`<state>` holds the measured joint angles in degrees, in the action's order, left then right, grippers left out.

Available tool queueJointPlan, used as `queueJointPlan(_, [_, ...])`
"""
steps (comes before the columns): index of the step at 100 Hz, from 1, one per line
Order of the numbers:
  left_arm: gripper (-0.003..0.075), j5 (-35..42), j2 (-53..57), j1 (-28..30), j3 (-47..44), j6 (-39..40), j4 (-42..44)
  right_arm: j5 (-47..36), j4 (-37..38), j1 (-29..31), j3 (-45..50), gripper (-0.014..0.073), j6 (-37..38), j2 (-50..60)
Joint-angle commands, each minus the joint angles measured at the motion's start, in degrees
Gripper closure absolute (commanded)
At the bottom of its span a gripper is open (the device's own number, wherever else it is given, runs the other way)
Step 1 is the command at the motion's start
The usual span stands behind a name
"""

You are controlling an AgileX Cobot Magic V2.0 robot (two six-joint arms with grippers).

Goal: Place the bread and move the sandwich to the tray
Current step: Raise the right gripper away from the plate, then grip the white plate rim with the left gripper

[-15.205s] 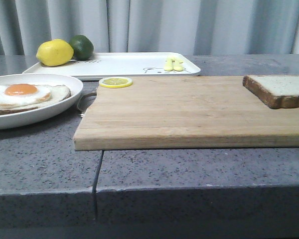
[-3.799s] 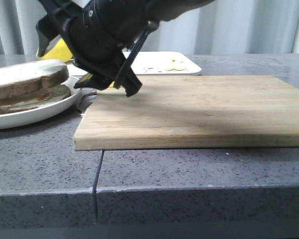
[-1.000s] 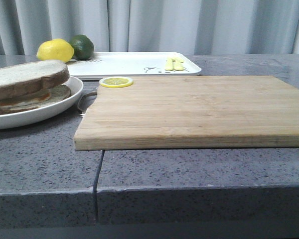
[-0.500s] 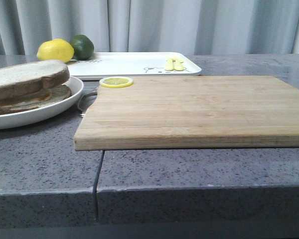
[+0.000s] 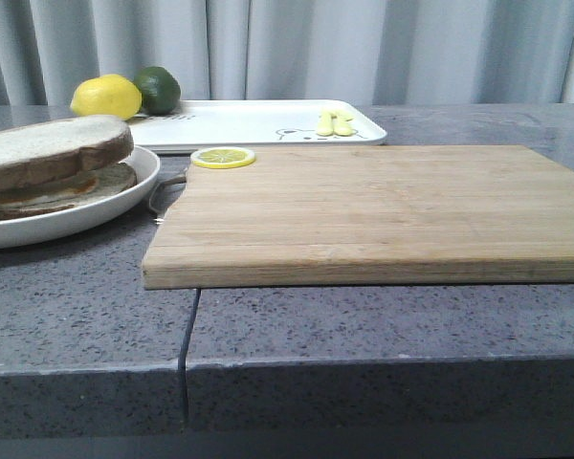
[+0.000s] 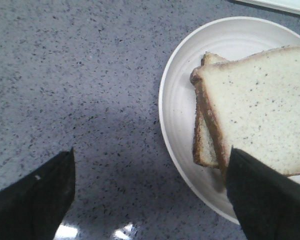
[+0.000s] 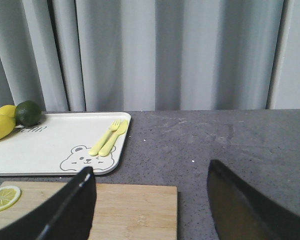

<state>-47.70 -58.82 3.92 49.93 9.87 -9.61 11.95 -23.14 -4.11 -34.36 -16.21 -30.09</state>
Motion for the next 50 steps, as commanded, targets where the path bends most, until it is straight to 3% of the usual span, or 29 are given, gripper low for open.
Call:
queueJointPlan(1, [0.0156,4.88,-1.27,0.18,1.96,0.64,-3.03,-4.71,0.10,0.46,-1.55,0.0106,0.03,0.09])
queueJointPlan(50, [0.0156,7.95,-9.04,0.18,1.96,0.64,-3.33,-4.66,0.10,0.46,-1.55,0.0106,0.03,0.09])
